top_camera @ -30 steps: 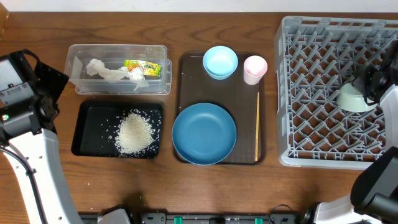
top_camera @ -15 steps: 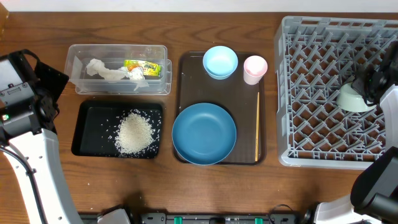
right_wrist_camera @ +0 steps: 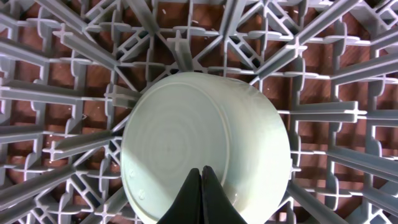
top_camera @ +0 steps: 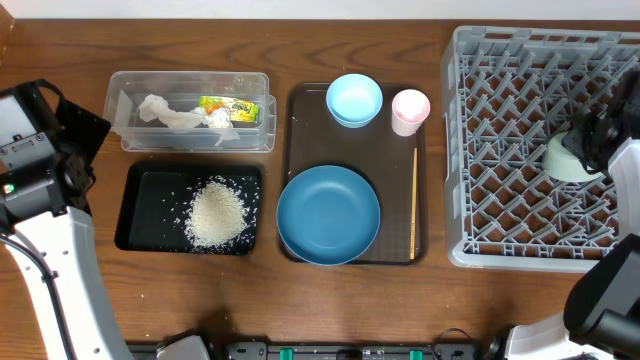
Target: Sort waste into correct bins and load items into the dishwasher rack
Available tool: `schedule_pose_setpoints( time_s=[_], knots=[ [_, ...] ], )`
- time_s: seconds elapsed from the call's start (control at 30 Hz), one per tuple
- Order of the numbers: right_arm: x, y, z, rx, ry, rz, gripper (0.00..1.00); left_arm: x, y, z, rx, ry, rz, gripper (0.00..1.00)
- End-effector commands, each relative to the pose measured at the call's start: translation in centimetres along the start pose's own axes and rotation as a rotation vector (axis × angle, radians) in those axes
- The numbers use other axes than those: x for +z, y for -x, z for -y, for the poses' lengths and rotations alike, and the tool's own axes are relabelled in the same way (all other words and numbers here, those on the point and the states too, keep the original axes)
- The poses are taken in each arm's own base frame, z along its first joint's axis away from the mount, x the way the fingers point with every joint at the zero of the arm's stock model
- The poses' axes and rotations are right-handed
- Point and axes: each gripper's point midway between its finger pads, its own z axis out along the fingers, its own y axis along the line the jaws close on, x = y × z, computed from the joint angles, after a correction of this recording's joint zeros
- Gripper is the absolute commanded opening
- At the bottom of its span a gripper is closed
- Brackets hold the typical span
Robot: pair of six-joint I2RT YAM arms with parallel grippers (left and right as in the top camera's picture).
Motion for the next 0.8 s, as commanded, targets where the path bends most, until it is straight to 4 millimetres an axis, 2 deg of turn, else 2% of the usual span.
schedule_pose_setpoints(
  time_s=[0.0,0.23,0.37,0.43,0.6,0.77],
  knots=[
    [-0.7,0.3,1.4,-0.01,-0.076,0.03,0.01,-0.1,0.4,-0.2,-0.009,0.01,0.011,0.96],
    [-5.2,2.5,2.3,0.003,-0.083,0.155,0.01,-0.1,0.4,-0.2,-0.009,0.01,0.011,0.96],
    [-6.4,2.6,2.6,0.009,-0.079,0.173,0.01,-0.1,0.4,-0.2,-0.009,0.01,0.011,0.96],
    [-6.5,2.5,2.3,0.01,-0.066,0.168,0.01,-0.1,0.4,-0.2,-0.009,0.01,0.011,0.96],
    [-6.0,1.7,-0.2,-0.001,0.074,0.118,0.01,-0.1,0.4,-0.2,-0.009,0.01,0.011,0.96],
    [-3.8,1.3,-1.1,-0.009,0.094,0.075,0.01,-0.1,0.4,-0.2,-0.009,0.01,0.011,0.96]
  ],
)
